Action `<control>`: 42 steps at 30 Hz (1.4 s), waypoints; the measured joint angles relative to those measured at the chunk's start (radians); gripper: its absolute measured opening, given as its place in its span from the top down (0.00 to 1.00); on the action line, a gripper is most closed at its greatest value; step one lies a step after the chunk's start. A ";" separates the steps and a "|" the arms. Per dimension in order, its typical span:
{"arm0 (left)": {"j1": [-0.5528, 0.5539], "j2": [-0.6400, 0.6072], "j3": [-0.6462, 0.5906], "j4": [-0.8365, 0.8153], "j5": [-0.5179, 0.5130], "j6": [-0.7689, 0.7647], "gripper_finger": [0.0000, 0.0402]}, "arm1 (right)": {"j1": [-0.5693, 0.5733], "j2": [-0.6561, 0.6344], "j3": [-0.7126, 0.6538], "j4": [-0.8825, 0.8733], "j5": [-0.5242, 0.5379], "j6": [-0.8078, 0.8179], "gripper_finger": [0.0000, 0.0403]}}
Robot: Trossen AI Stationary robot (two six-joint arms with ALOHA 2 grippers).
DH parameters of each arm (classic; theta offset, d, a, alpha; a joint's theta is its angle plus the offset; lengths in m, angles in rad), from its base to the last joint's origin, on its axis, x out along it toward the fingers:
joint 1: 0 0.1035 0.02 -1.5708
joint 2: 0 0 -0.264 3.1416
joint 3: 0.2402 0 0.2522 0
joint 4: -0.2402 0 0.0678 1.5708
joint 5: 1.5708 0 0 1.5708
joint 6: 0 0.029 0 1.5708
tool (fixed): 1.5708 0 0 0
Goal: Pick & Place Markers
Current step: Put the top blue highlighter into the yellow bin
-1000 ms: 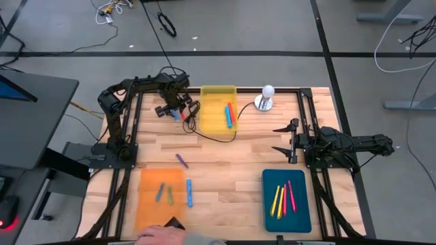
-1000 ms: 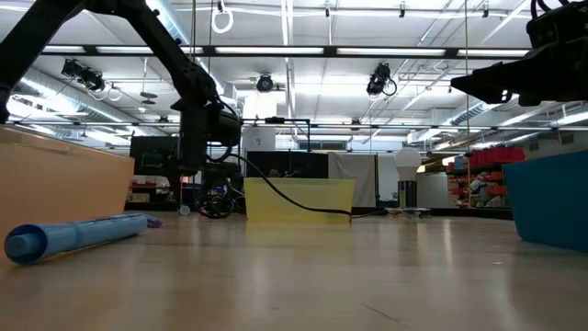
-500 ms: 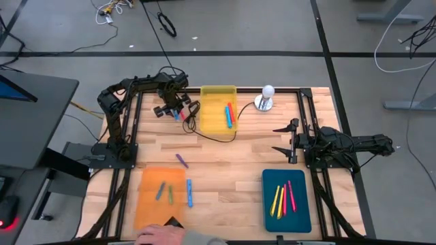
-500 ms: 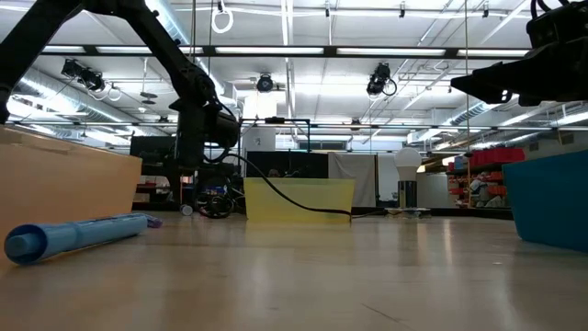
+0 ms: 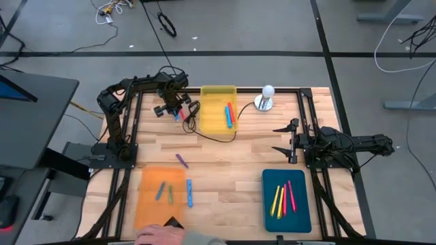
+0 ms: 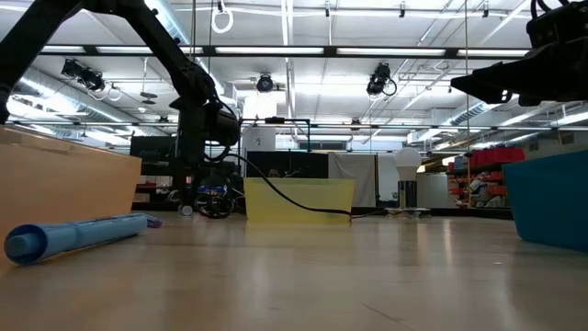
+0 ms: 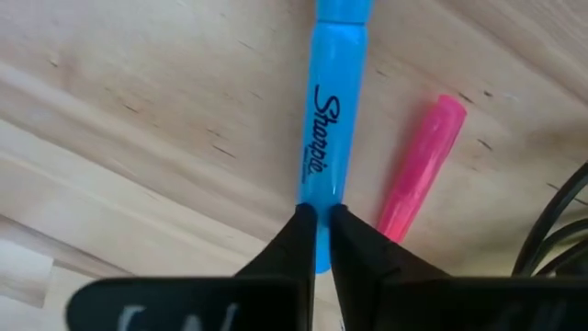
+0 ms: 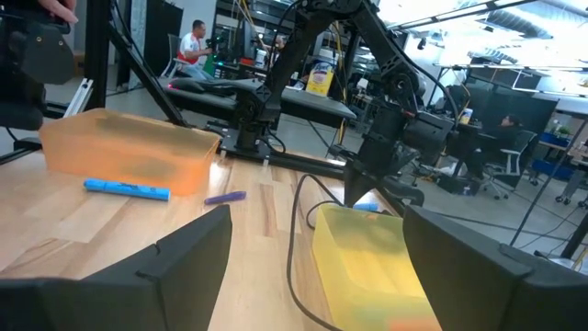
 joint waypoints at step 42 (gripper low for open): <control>-0.063 -0.031 0.000 -0.045 0.019 0.014 0.56 | 0.000 0.000 0.000 0.000 0.000 0.000 0.20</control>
